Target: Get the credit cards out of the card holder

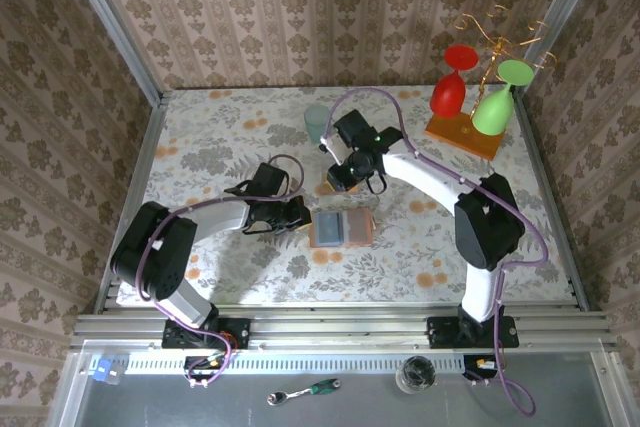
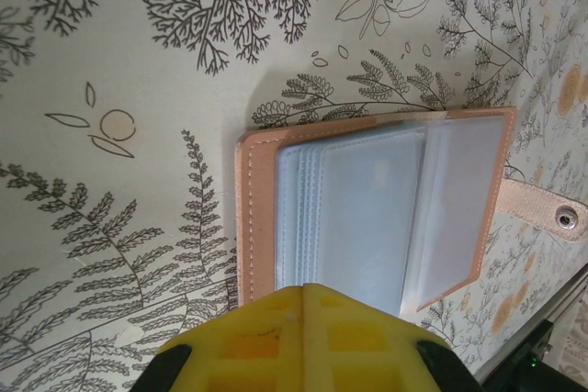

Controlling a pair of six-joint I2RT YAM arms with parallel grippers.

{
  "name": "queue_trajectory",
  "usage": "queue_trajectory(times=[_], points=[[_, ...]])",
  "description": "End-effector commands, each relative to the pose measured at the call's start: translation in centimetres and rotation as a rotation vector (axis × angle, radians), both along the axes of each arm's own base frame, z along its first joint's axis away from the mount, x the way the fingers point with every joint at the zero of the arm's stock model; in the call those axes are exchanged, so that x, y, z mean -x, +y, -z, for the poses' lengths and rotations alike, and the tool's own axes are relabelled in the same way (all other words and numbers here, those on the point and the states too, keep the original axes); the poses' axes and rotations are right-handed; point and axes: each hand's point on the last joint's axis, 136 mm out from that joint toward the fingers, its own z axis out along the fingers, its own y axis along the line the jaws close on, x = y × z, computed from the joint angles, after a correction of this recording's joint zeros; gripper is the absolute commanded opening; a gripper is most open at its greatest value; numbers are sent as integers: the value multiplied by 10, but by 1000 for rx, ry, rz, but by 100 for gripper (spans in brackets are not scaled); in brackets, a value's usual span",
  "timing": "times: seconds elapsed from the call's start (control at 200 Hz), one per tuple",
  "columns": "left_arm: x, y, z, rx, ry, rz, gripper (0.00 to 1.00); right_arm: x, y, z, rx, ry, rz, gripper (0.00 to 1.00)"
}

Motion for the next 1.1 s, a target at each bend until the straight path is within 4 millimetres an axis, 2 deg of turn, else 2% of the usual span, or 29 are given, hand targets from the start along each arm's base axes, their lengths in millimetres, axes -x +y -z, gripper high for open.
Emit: queue_trajectory(times=[0.0,0.135,0.295,0.47,1.095], points=[[-4,-4,-4,17,-8,16,4,-1,9,-19,-156,36,253,25],[-1,-4,-2,16,-2,21,2,14,7,-7,-188,149,382,24],[2,-4,1,23,0,14,0,34,11,16,-226,287,433,24],[6,-8,6,34,17,24,0,42,17,30,-265,331,437,27],[11,-7,21,8,62,32,0,63,16,54,-242,417,436,35]])
